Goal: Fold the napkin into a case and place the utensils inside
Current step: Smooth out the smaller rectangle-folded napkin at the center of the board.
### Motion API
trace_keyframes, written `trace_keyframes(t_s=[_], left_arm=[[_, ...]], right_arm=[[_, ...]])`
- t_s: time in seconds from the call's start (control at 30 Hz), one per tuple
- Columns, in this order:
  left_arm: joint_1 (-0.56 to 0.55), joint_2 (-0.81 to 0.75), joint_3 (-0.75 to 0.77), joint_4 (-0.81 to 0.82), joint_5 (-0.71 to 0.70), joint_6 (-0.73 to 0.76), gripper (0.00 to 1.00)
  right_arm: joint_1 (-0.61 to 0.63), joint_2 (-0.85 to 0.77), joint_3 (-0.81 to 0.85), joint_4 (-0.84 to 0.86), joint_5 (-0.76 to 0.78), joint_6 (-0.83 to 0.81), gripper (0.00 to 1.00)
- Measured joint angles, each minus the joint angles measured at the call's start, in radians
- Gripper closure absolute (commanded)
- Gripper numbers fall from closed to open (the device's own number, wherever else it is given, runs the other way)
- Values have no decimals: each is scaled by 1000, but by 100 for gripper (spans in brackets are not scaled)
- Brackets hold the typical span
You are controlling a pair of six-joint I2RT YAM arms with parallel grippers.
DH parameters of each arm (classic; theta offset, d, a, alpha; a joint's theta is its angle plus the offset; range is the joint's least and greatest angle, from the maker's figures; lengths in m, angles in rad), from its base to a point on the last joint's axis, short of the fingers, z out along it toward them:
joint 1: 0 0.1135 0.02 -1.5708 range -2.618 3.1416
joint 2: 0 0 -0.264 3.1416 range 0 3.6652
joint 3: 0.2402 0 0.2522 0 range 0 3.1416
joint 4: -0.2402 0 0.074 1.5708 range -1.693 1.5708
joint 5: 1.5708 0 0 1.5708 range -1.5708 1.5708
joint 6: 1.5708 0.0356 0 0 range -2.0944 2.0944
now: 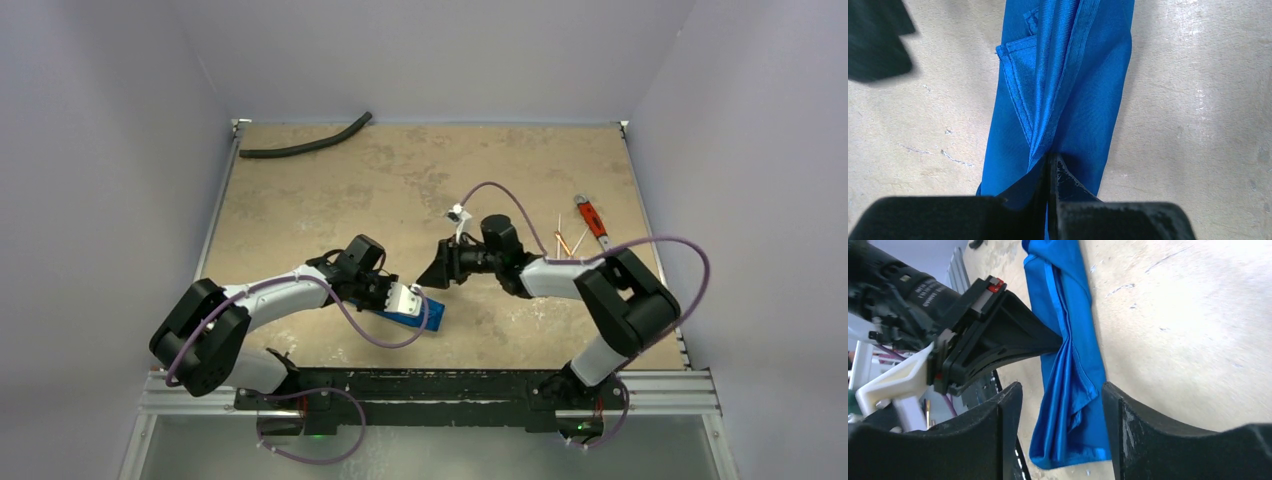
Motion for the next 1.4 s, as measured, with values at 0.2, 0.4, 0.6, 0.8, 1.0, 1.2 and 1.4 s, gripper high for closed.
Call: trace_keyframes(t_s=[0.2,0.4,0.6,0.8,1.0,1.2,1.4], left_arm=[[0,0,-1,2,1,-1,100],[0,1,-2,9,1,-14,100],[0,2,-2,20,0,-44,100],[0,2,-2,21,-1,-51,100],[0,2,-2,21,-1,-55,100],[0,2,-3,22,-1,-61,100],[0,2,-4,24,-1,-61,100]], right_arm=[[-26,-184,-113,-3,103,11,1],[15,-228,-180,-26,148,34,1],[97,-235,-180,-61,203,37,10],[119,-184,-178,-35,224,49,15],[150,-114,-170,-12,222,63,30],[163,-113,-163,0,225,64,33],[163,-192,-109,-79,250,27,33]])
